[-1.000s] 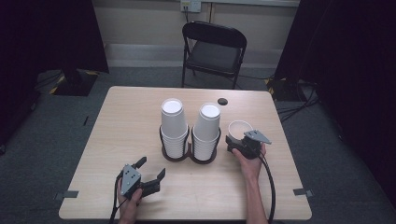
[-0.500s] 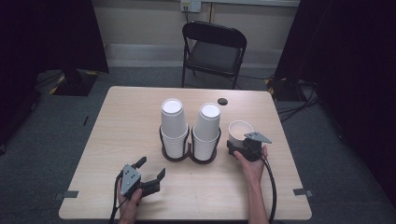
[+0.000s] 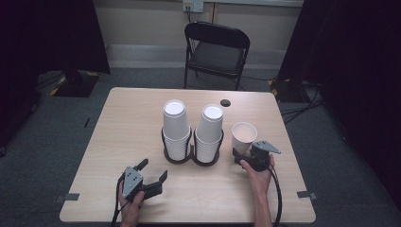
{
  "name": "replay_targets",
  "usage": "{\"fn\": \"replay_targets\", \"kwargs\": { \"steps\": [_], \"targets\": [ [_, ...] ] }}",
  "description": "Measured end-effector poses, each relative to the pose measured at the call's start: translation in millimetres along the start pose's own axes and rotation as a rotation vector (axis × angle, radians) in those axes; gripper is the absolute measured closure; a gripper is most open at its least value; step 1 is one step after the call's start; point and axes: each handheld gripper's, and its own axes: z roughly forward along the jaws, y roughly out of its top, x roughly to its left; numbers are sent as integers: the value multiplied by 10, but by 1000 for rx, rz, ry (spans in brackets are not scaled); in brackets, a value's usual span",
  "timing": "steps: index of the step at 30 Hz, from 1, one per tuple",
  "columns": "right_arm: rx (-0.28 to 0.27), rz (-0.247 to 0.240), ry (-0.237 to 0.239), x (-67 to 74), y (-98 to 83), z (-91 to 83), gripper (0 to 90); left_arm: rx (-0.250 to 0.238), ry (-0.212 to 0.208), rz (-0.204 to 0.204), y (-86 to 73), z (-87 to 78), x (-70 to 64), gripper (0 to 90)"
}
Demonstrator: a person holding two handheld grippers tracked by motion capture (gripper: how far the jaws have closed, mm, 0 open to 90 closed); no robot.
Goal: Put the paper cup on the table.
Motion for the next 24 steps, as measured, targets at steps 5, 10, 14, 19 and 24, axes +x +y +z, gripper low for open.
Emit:
{"fn": "replay_targets", "kwargs": {
  "steps": [5,10,14,19,24],
  "targets": [
    [-61,8,-5,32,-12,-158,134,4,20,-5,1,6,-6,160],
    [-123,19,5,91,-61,-334,137,8,54,2,4,10,-24,161],
    [-169,12,29,166,-124,-448,143,7,64,0,3,9,-29,161],
    [-240,-5,86,304,-206,-581,142,16,83,-8,5,14,-41,165],
    [-261,-35,135,519,-289,-650,141,34,86,-16,7,-2,-44,164]
  ]
}}
